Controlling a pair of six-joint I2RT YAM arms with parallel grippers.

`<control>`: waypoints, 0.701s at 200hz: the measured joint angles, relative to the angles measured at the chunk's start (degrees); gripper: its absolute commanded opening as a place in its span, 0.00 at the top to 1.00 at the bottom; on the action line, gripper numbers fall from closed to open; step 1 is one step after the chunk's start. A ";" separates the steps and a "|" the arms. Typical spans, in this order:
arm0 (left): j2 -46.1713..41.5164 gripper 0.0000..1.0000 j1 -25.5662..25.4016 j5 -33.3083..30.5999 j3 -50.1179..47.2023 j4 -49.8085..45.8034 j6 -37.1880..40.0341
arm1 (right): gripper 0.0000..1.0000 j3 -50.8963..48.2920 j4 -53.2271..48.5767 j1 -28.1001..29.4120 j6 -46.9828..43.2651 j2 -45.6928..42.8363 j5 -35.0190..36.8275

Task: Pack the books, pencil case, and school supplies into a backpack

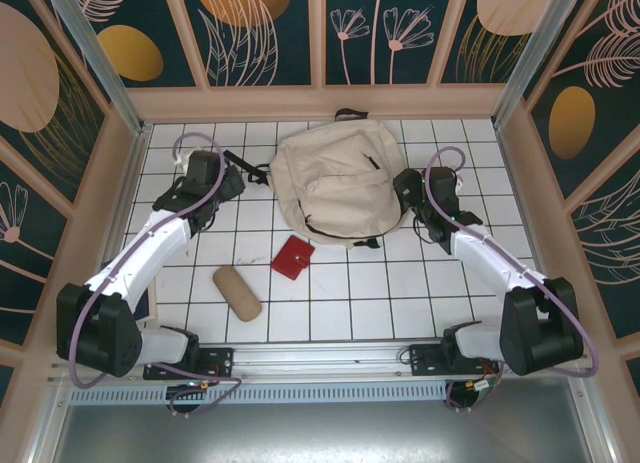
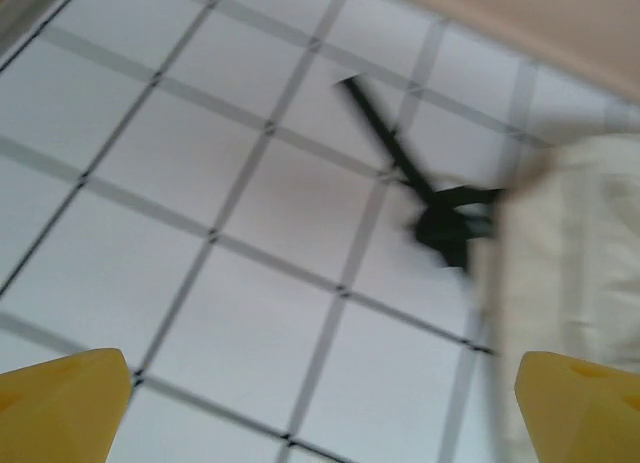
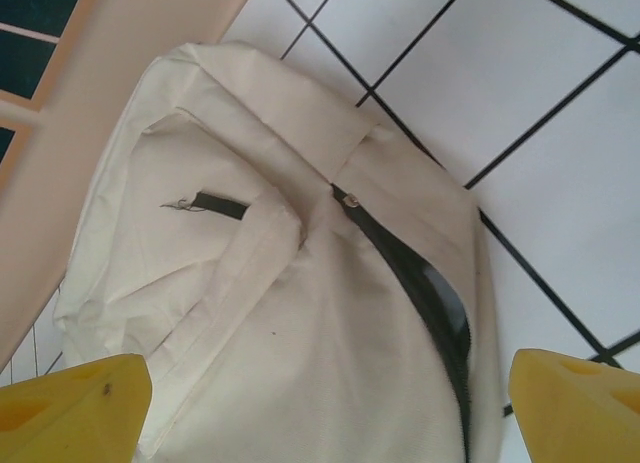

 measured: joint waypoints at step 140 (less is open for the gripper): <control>-14.95 0.01 20.09 -7.08 -24.46 -3.17 -13.51 | 0.10 3.56 -0.13 0.00 -1.09 5.46 -5.68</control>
